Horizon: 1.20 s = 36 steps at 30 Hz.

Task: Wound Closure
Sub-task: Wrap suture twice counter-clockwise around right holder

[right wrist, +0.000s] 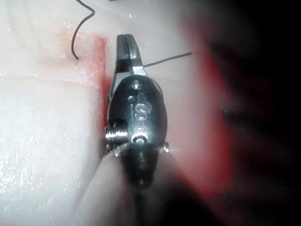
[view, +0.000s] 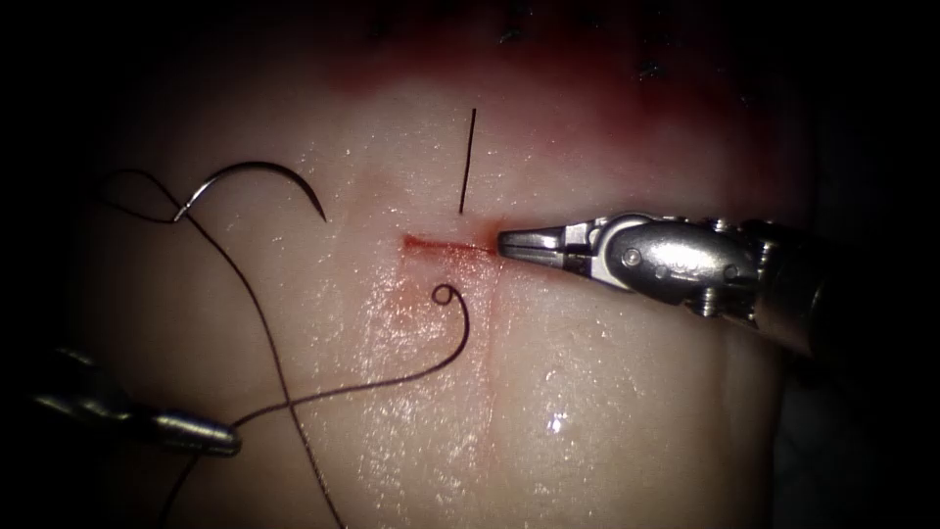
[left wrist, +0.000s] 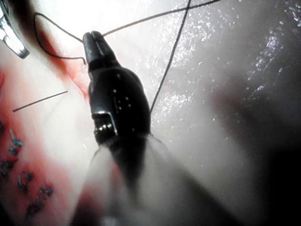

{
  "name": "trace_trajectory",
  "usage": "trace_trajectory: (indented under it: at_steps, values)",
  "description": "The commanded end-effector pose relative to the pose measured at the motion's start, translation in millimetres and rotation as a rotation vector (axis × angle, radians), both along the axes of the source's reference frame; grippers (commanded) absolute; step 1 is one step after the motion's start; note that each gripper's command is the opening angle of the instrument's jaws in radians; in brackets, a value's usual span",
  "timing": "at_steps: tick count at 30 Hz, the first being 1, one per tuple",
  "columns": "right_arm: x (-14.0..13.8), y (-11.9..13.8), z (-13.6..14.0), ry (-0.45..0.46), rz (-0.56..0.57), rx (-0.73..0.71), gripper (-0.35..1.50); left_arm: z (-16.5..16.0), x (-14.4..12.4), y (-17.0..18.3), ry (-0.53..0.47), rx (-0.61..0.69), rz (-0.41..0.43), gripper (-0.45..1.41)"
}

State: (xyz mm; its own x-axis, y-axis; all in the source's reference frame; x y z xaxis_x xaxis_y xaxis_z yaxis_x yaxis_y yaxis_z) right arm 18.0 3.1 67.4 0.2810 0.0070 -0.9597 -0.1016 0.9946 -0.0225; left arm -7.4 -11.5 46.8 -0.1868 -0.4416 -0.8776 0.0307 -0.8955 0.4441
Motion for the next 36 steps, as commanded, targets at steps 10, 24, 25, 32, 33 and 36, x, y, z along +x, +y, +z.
trace_trajectory:
  at_steps: [10, 24, 25, 32, 33, 36]
  values:
    - [9.9, -1.9, 6.1, 0.105, -0.119, -0.008, -0.35, 1.4, -1.4, 4.9, -0.068, -0.020, -0.175, -0.35]
    - [10.3, -3.4, 4.0, 0.203, -0.150, 0.026, -0.35, 9.3, -4.8, 8.8, 0.069, -0.018, -0.399, -0.35]
    - [10.1, -3.3, 3.8, 0.212, -0.145, 0.032, -0.35, 9.9, -4.9, 9.0, 0.090, -0.019, -0.403, -0.35]
    - [9.6, -2.8, 2.6, 0.309, -0.124, 0.072, -0.35, 14.6, -4.9, 9.9, 0.187, -0.029, -0.404, -0.35]
    - [9.7, -2.8, 2.5, 0.327, -0.118, 0.082, -0.35, 14.9, -5.0, 9.8, 0.198, -0.031, -0.402, -0.35]
    - [9.8, -2.4, 2.0, 0.379, -0.091, 0.104, -0.35, 15.7, -6.2, 9.1, 0.217, -0.039, -0.370, -0.35]
